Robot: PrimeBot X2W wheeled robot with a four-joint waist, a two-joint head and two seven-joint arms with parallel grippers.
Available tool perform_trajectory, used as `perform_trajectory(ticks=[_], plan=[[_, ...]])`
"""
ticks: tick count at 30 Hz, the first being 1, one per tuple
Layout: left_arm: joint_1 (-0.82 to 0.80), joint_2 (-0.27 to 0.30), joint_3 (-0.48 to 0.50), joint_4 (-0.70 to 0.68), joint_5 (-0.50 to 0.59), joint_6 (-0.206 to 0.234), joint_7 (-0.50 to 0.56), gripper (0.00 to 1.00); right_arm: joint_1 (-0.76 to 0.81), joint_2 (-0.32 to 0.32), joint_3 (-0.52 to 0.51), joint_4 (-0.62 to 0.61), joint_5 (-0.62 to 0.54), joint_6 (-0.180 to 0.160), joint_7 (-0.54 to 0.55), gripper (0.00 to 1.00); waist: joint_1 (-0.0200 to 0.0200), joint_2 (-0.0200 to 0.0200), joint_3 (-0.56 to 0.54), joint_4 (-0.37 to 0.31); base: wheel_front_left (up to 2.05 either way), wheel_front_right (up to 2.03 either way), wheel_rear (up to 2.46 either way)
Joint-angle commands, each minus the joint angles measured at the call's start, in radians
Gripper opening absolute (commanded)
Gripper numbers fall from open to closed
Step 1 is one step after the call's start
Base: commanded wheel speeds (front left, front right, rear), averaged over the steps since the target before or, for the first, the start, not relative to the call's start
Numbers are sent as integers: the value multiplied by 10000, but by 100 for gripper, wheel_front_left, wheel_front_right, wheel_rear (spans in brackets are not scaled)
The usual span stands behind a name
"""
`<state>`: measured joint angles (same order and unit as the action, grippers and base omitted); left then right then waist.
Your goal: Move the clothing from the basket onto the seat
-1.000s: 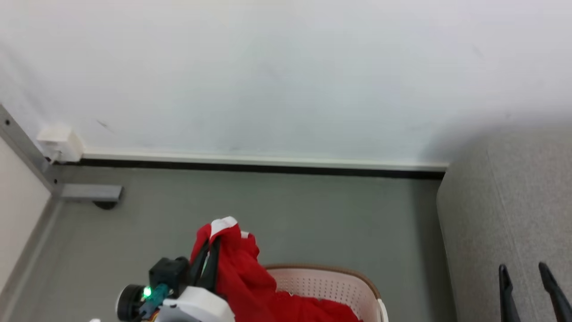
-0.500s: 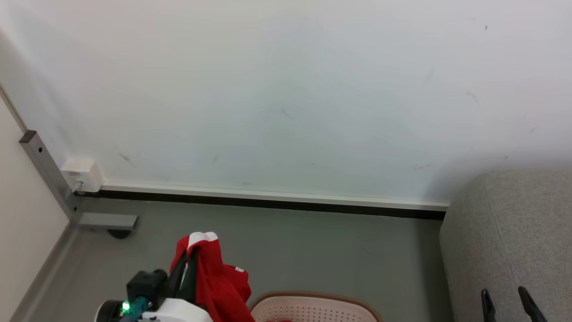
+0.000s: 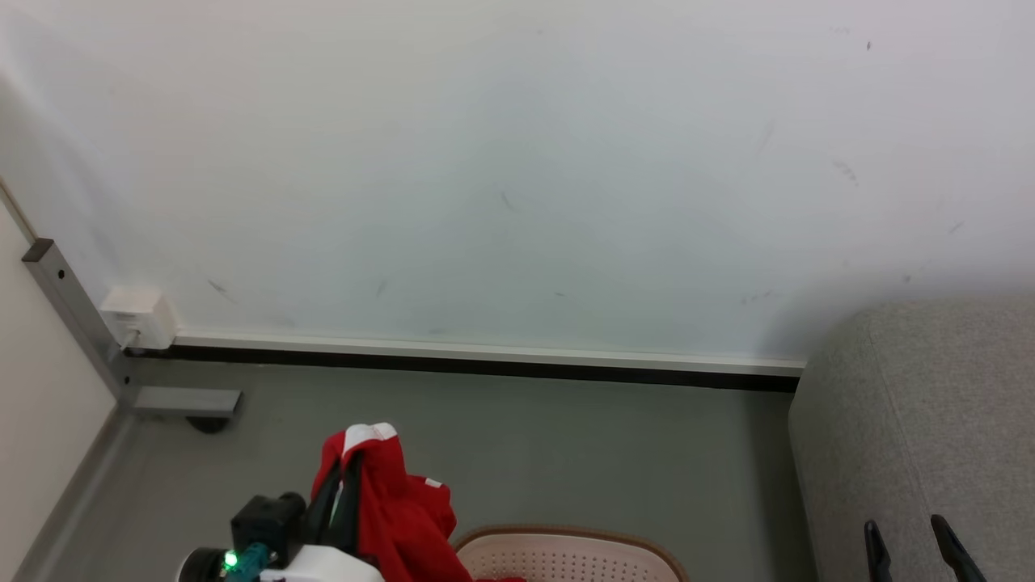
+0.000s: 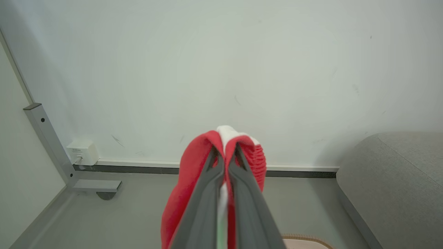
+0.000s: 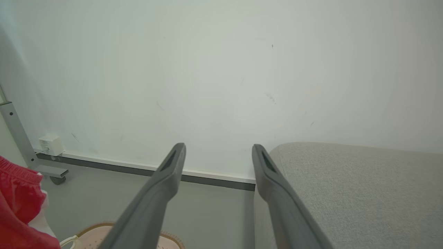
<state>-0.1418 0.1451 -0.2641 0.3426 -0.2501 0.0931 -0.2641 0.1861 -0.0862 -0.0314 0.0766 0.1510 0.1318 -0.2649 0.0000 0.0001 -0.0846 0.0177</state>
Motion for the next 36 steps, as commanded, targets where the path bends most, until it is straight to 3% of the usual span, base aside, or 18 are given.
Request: perform_trajectory(ticks=[1, 4, 11, 22, 27, 36], plan=[[-51, 20, 23, -92, 95, -13, -6, 0, -87, -59, 30, -83, 39, -23, 8, 100, 0, -1, 13, 0, 0, 0, 0], [-212, 18, -94, -178, 181, -106, -6, 0, -185, -142, 266, -271, 76, -21, 8, 100, 0, -1, 28, 18, 0, 0, 0], [-753, -204, -775, -842, 407, -420, 271, 0, -741, -782, 2032, -881, 421, -21, 8, 100, 0, -1, 20, 65, 0, 0, 0], [-1448, -697, -2619, -2034, 396, -1365, 1295, 0, -2268, -1895, 5162, -842, 1223, -23, 8, 100, 0, -1, 21, 108, 0, 0, 0], [-1558, -855, -3548, -2408, 115, -1629, 1484, 0, -2750, -2138, 5782, -574, 1442, -23, 8, 100, 0, -1, 36, 73, 0, 0, 0], [-1512, -917, -5046, -3290, -605, -1951, 1782, 0, -2755, -2383, 6035, -129, 1912, -23, 8, 100, 0, -1, 82, -5, 0, 0, 0]])
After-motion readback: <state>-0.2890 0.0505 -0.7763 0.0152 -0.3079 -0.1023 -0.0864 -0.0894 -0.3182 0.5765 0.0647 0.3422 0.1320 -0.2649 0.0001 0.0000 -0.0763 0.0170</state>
